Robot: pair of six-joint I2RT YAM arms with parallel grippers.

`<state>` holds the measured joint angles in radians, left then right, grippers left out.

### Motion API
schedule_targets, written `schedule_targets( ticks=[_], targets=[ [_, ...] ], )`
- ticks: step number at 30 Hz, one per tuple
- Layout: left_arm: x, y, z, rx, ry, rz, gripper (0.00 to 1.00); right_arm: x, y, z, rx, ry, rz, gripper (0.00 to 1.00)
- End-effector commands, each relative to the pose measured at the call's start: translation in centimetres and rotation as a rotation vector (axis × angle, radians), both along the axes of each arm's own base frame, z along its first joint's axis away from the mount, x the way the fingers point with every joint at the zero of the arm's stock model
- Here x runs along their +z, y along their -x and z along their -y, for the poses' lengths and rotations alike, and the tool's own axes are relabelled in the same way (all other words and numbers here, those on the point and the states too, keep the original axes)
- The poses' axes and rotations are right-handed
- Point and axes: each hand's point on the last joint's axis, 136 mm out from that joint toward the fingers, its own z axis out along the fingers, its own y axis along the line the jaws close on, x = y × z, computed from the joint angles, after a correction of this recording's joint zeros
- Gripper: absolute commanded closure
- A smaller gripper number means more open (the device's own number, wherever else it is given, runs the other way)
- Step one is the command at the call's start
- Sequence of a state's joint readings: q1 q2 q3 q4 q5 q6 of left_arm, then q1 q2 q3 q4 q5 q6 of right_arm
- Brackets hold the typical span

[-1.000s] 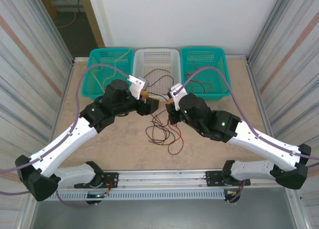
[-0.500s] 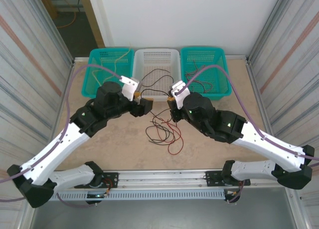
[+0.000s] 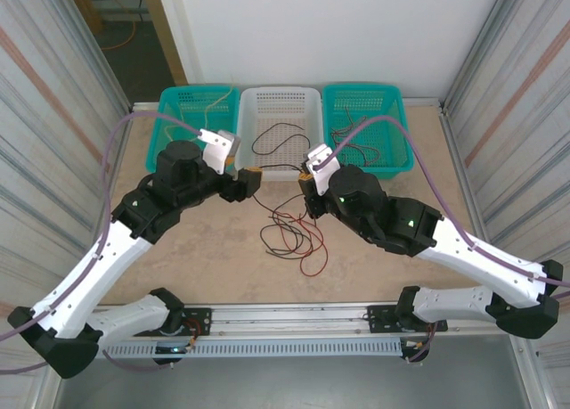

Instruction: Untangle the cables

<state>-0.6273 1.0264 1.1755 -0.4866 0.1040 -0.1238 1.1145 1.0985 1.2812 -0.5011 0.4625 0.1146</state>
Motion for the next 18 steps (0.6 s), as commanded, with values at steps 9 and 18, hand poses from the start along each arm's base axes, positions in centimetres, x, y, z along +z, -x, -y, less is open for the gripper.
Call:
schedule_targets(
  ticks=[9,18],
  targets=[
    [0.1,-0.6,2.2,-0.081,0.056,-0.015,0.74,3.0,0.5,0.8,0.025,-0.098,0.028,1.0],
    [3.8,-0.1,2.5,-0.099,0.176,0.002,1.0,-0.4,-1.6,2.6,-0.047,-0.205,-0.1,0.5]
  ],
)
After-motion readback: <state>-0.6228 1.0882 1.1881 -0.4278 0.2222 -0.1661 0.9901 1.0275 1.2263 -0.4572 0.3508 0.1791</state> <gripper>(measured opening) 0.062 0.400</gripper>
